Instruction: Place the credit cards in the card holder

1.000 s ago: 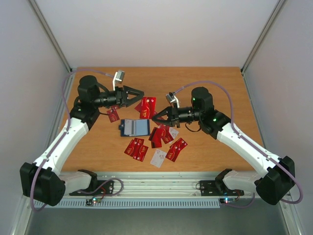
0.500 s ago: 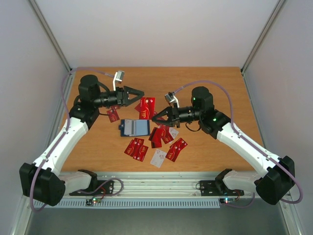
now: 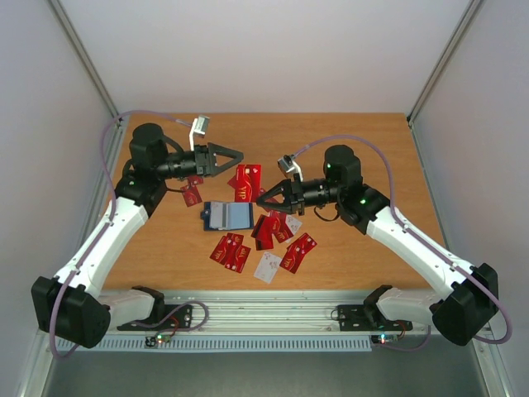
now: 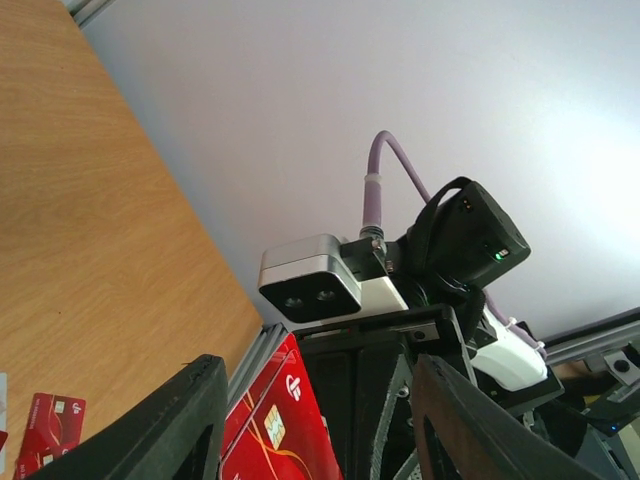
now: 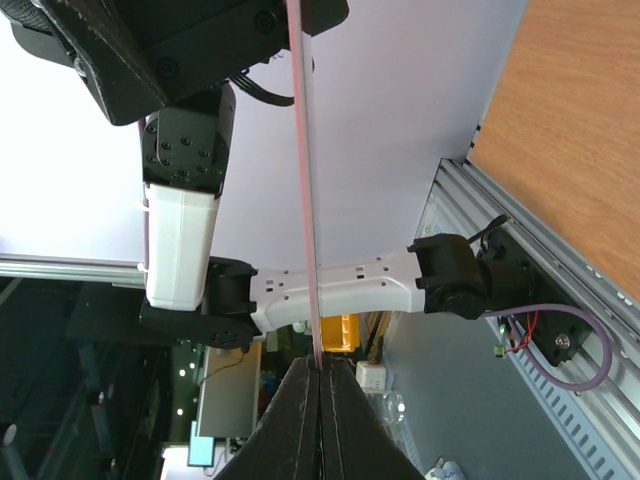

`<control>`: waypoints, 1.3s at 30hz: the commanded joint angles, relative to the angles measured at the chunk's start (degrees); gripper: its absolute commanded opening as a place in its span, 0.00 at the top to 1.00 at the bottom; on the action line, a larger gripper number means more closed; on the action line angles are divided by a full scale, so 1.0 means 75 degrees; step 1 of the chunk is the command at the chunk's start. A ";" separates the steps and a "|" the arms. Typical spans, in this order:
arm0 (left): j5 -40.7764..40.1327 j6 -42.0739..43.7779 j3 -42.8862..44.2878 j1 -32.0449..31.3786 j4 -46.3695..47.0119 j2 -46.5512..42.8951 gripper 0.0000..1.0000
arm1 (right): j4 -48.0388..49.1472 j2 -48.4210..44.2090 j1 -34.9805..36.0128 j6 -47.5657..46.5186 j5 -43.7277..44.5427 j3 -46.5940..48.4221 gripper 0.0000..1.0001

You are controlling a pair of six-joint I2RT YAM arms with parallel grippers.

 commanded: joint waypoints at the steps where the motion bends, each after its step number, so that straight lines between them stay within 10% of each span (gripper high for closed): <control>1: 0.0340 -0.0099 -0.0012 -0.0023 0.0639 -0.0128 0.48 | 0.0185 0.0044 0.0017 -0.0009 -0.0187 0.0239 0.99; 39: 0.0532 -0.0340 -0.0080 -0.0022 0.0768 0.0048 0.48 | 0.0419 0.0068 0.0269 -0.0125 -0.0441 0.0530 0.99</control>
